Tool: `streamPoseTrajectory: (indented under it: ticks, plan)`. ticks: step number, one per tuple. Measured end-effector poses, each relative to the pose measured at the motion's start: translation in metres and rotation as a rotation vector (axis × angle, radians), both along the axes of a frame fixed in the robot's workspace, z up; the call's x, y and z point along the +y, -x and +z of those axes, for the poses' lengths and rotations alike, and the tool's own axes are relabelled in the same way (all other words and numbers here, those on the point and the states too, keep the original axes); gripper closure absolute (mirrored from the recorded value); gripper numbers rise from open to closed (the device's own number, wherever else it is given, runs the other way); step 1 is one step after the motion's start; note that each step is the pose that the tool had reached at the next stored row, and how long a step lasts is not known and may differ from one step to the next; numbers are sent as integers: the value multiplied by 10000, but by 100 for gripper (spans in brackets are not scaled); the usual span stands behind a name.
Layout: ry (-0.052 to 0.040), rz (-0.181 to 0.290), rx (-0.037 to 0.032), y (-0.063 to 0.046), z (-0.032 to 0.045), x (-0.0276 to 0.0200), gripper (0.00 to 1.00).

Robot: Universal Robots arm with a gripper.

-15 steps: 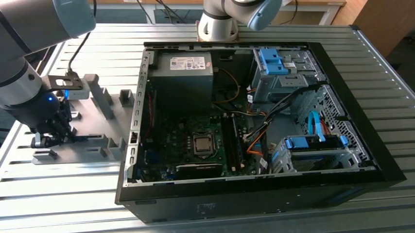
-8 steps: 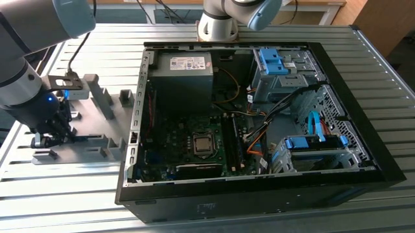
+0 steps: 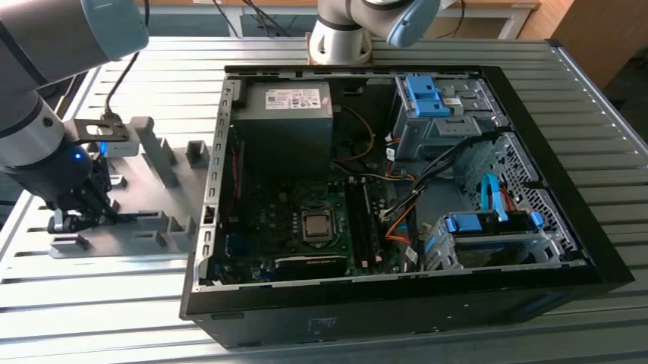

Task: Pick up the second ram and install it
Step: 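Pick up the second ram and move it above second insertion slot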

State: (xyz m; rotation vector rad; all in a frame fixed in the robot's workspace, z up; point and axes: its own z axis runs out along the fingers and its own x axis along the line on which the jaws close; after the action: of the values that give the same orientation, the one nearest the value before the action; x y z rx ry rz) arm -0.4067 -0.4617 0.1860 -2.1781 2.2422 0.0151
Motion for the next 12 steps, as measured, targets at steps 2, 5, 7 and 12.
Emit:
streamPoseTrajectory:
  ticks: [2,5,7,12]
  plan:
    - [0,10,-1,0,0,0,86]
    - [0,23,-1,0,0,0,86]
    - [0,23,0,0,0,0,86]
    - [1,23,1,0,22,0,86]
